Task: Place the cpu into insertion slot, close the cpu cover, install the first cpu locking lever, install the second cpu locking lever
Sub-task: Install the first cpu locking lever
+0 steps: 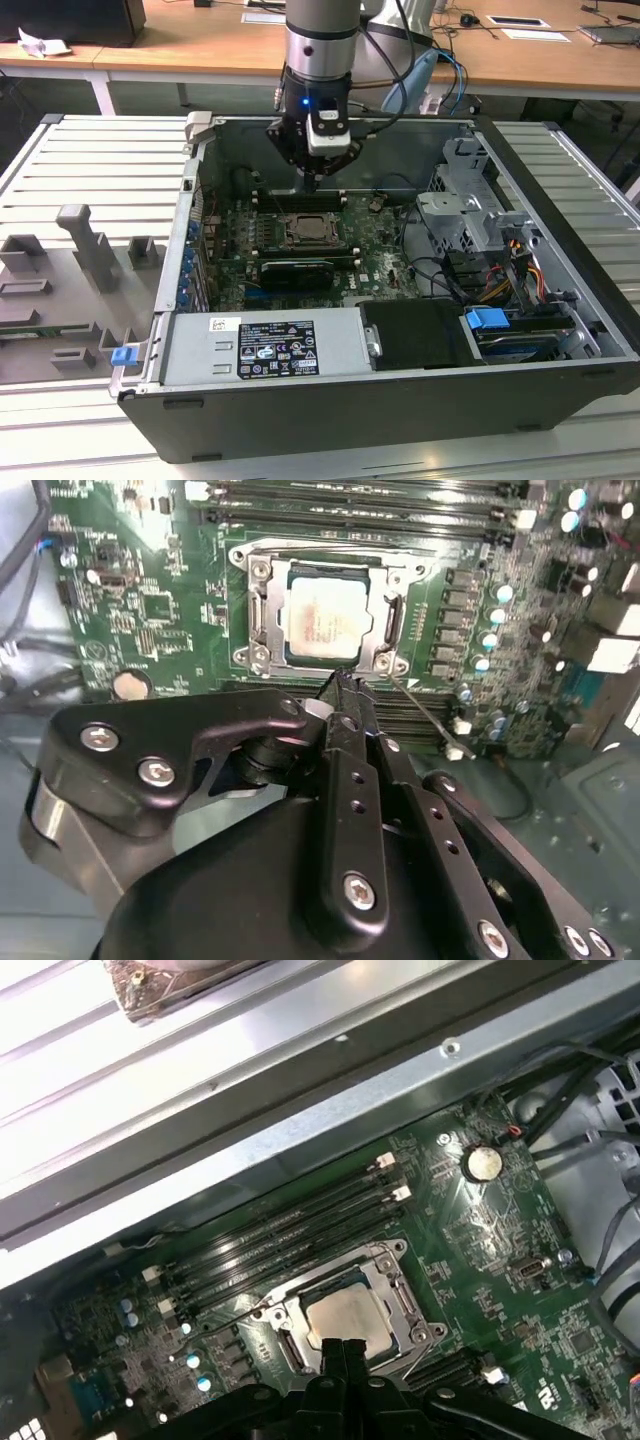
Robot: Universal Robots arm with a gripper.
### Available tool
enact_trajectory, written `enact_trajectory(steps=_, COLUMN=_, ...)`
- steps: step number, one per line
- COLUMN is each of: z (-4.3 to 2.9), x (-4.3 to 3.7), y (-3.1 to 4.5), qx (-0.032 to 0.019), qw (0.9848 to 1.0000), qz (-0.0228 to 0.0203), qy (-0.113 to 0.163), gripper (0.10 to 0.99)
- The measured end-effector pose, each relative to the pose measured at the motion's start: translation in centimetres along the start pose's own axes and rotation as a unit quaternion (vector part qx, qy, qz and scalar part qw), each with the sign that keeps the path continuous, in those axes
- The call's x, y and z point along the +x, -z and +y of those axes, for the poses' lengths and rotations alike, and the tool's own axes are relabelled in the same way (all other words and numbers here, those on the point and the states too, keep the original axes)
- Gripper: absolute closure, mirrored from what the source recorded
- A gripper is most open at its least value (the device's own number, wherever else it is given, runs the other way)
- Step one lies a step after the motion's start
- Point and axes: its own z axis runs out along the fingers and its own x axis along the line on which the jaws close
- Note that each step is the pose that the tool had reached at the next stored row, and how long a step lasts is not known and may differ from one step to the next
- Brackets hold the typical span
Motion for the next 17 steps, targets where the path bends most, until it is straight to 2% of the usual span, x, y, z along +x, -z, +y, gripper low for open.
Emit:
enact_trajectory(steps=2, z=0.00, x=0.00, y=-0.03, qx=0.0002, qw=0.9998, qz=0.0006, qy=0.022, gripper=0.980)
enact_trajectory(steps=3, z=0.00, x=0.00, y=-0.05, qx=0.0004, qw=0.9989, qz=0.0014, qy=0.047, gripper=0.980)
enact_trajectory(steps=5, z=0.00, x=0.00, y=-0.06, qx=0.0005, qw=0.9976, qz=0.0020, qy=0.069, gripper=0.980)
enact_trajectory(steps=7, z=0.00, x=0.00, y=-0.08, qx=0.0008, qw=0.9950, qz=0.0029, qy=0.100, gripper=0.980)
enact_trajectory(steps=11, z=0.00, x=0.00, y=-0.09, qx=0.0011, qw=0.9904, qz=0.0040, qy=0.138, gripper=0.980)
enact_trajectory(steps=12, z=0.00, x=0.00, y=-0.10, qx=0.0012, qw=0.9876, qz=0.0045, qy=0.157, gripper=0.980)
enact_trajectory(steps=14, z=0.00, x=0.00, y=-0.11, qx=0.0014, qw=0.9841, qz=0.0051, qy=0.178, gripper=0.980)
enact_trajectory(steps=15, z=0.00, x=0.00, y=-0.12, qx=0.0015, qw=0.9807, qz=0.0056, qy=0.195, gripper=0.980)
enact_trajectory(steps=16, z=0.00, x=0.00, y=-0.13, qx=0.0016, qw=0.9780, qz=0.0060, qy=0.208, gripper=0.980)
enact_trajectory(steps=17, z=-0.08, x=0.16, y=-0.16, qx=0.0015, qw=0.9769, qz=0.0061, qy=0.214, gripper=0.980)
